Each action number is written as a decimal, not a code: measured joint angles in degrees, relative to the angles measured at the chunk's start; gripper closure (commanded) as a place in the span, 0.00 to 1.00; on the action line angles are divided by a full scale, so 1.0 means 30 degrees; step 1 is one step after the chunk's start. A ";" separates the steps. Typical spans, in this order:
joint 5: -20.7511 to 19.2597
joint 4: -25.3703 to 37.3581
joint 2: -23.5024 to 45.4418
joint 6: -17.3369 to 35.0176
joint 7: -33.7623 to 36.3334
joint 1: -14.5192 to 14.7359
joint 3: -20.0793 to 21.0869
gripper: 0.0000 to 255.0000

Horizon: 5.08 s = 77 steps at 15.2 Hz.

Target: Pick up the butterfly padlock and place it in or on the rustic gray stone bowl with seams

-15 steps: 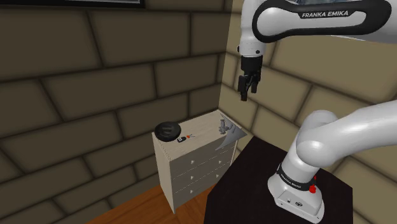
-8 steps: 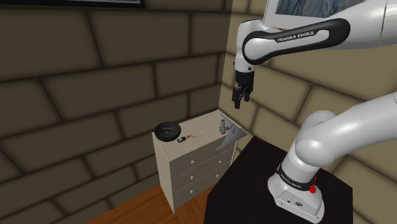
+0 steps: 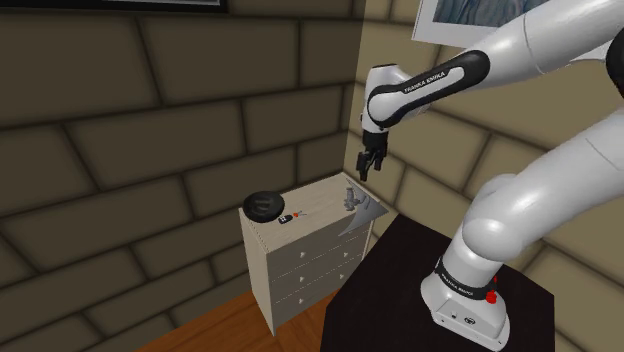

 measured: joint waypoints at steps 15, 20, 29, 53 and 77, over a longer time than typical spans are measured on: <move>0.5692 0.3535 1.1929 0.9176 -0.6760 -0.0546 -0.2043 0.00; 0.8692 0.6328 1.6051 1.0574 -0.9619 -0.2358 -0.0736 0.00; 1.0430 0.8219 1.9406 1.2151 -1.1120 -0.3818 0.0797 0.00; 1.0019 0.7934 1.8518 1.1544 -1.0702 -0.3403 0.0349 1.00; 0.6449 0.7285 1.3031 0.6959 -0.7654 -0.1472 -0.2002 1.00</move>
